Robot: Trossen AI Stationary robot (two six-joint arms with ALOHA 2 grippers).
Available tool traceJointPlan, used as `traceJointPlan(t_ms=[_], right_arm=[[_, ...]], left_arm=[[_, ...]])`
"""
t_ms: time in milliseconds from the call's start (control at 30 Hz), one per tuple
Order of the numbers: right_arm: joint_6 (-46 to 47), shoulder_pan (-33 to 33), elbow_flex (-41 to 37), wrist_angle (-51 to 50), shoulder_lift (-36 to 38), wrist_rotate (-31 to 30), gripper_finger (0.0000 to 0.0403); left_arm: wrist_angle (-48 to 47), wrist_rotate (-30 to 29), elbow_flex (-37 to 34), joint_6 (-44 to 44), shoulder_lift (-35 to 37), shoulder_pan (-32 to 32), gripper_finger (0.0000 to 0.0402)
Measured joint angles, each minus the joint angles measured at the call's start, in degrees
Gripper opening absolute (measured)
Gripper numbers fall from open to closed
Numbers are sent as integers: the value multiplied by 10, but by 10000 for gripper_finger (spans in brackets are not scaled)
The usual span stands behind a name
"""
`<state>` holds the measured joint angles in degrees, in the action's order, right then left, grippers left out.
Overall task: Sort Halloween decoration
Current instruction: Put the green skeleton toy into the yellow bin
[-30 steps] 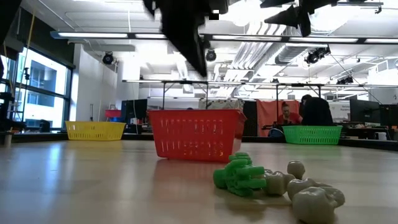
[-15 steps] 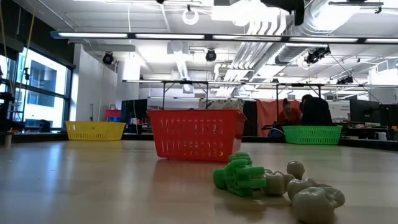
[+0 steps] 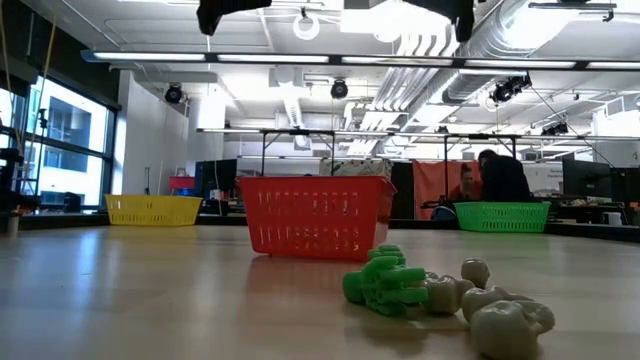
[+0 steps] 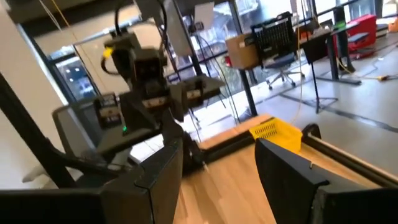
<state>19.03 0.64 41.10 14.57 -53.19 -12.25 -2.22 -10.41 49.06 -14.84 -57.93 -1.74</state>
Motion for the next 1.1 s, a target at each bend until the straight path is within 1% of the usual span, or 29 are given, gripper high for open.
traceJointPlan(t_ms=[167,467,567,667,733,867,1000,1067,1100], right_arm=[[0,0,0,10,-23,-2,197],[0,0,0,12,-23,-2,197],[8,0,0,12,-23,-3,197],[45,-2,11,-4,-34,-29,197],[63,-4,39,-53,-57,-61,197],[72,-1,129,-160,-139,-128,197],[158,36,237,-293,-233,-197,197],[216,68,283,-350,-274,-197,197],[245,85,304,-372,-293,-183,197]], left_arm=[[12,-3,0,5,2,7,176],[19,-3,0,14,2,7,176],[25,-2,0,0,2,7,176],[38,5,0,-13,2,7,176],[39,8,0,-15,2,7,176],[36,9,0,-11,8,7,176],[34,15,-1,20,28,7,176],[34,15,0,41,42,7,176],[35,14,0,51,49,7,176]])
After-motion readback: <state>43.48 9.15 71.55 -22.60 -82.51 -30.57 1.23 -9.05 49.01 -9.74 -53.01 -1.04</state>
